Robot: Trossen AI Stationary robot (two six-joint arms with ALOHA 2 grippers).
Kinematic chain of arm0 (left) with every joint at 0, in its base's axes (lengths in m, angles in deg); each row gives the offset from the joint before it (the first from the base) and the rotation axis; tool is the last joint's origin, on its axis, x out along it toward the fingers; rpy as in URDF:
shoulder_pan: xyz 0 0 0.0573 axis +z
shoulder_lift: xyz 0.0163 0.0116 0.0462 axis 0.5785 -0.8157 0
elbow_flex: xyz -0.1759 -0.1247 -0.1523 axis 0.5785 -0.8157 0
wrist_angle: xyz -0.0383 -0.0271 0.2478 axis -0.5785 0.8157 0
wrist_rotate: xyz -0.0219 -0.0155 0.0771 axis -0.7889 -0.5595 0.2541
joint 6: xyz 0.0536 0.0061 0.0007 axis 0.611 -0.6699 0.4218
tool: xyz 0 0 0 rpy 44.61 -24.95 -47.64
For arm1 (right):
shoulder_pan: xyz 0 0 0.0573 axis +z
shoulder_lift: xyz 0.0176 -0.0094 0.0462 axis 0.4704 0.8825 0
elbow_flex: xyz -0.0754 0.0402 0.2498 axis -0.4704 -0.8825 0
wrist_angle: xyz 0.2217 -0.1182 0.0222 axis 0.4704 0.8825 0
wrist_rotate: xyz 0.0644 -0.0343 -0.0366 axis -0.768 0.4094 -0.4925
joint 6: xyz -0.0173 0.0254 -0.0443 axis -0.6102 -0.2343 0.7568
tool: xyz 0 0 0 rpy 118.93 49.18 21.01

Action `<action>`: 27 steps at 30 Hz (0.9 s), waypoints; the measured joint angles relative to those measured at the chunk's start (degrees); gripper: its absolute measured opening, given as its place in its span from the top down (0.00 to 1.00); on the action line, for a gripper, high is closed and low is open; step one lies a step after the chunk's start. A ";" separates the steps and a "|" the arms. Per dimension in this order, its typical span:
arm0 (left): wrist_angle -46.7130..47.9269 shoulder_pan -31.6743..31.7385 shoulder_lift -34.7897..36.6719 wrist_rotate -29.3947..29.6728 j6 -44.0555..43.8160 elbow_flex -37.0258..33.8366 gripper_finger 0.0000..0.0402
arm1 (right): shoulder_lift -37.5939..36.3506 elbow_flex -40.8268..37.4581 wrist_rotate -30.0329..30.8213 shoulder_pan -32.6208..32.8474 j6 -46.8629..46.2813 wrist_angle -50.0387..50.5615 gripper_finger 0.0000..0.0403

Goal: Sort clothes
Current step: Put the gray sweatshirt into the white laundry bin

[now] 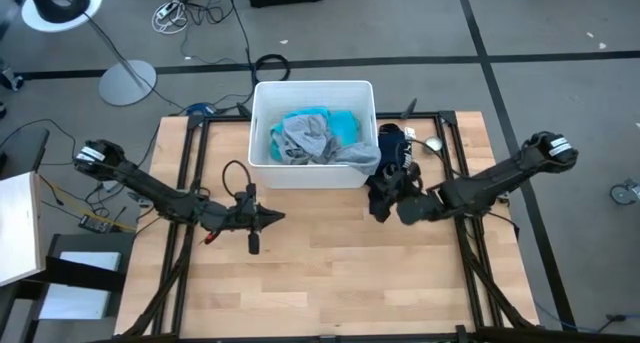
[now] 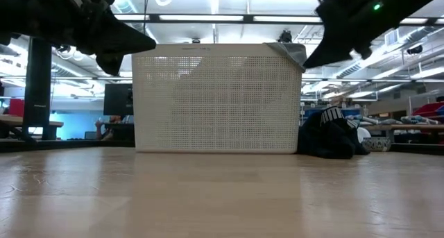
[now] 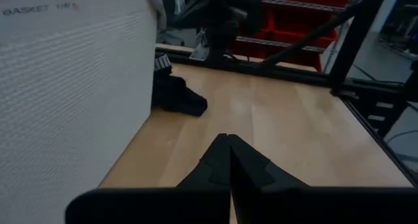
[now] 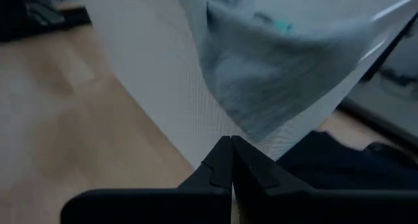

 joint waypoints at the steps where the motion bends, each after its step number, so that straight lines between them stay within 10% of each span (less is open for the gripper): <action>1: -0.02 0.00 0.00 0.22 0.02 0.00 1.00 | 0.46 0.00 -1.48 -1.17 0.48 -0.41 0.99; 19: -0.05 0.00 -0.02 0.24 -0.11 0.02 1.00 | -3.35 -0.02 -0.54 -7.94 31.06 -31.60 1.00; 27: -0.03 0.00 -0.02 0.22 -0.14 0.02 1.00 | -5.63 -0.02 0.51 -8.09 34.01 -30.56 1.00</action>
